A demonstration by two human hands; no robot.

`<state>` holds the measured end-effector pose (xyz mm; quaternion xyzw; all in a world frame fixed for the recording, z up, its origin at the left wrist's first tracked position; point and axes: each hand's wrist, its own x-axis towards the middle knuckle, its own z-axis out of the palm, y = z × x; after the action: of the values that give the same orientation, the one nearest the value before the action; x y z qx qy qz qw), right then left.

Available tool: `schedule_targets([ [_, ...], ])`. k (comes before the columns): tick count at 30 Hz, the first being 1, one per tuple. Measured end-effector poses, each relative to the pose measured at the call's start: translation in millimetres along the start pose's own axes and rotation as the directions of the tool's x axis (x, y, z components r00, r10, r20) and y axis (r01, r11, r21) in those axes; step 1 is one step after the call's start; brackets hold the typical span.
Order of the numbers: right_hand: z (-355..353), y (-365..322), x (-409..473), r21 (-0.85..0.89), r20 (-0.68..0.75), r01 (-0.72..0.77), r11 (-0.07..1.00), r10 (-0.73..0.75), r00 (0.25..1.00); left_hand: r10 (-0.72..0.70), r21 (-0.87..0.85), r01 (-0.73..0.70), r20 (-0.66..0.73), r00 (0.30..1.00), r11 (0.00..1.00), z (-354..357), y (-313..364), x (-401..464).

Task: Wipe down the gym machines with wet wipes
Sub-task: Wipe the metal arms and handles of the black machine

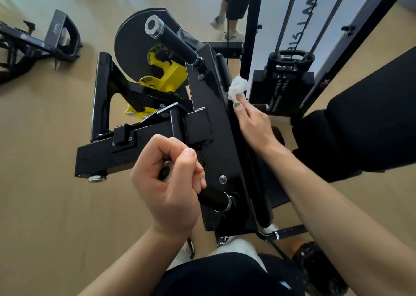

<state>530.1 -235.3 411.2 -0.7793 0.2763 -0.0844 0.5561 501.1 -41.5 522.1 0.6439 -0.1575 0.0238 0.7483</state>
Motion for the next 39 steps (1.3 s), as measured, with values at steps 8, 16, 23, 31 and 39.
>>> schedule_targets([
  [8,-0.7,12.8,-33.2,-0.043,0.018,0.104,0.994,-0.104,0.994,-0.014,0.002,0.014,-0.002,1.0,1.0,-0.6,1.0,-1.3],
  [16,5.5,-16.1,27.2,-0.077,0.01,0.154,0.985,-0.154,0.988,-0.008,0.011,0.008,0.012,1.0,1.0,-1.6,0.9,-1.4],
  [23,13.8,-33.8,56.8,-0.091,-0.111,0.135,0.987,-0.145,0.983,0.013,0.011,-0.014,0.017,1.0,1.0,-2.7,-1.6,-1.3],
  [31,13.5,-22.0,12.4,-0.123,-0.299,0.19,0.974,-0.219,0.929,0.046,0.021,-0.047,0.038,0.998,0.999,-4.8,-5.1,-0.3],
  [39,11.9,4.5,-67.9,-0.073,-0.327,0.125,0.989,-0.142,0.934,0.116,0.02,-0.118,0.072,0.991,0.993,-7.1,-11.2,3.5],
])
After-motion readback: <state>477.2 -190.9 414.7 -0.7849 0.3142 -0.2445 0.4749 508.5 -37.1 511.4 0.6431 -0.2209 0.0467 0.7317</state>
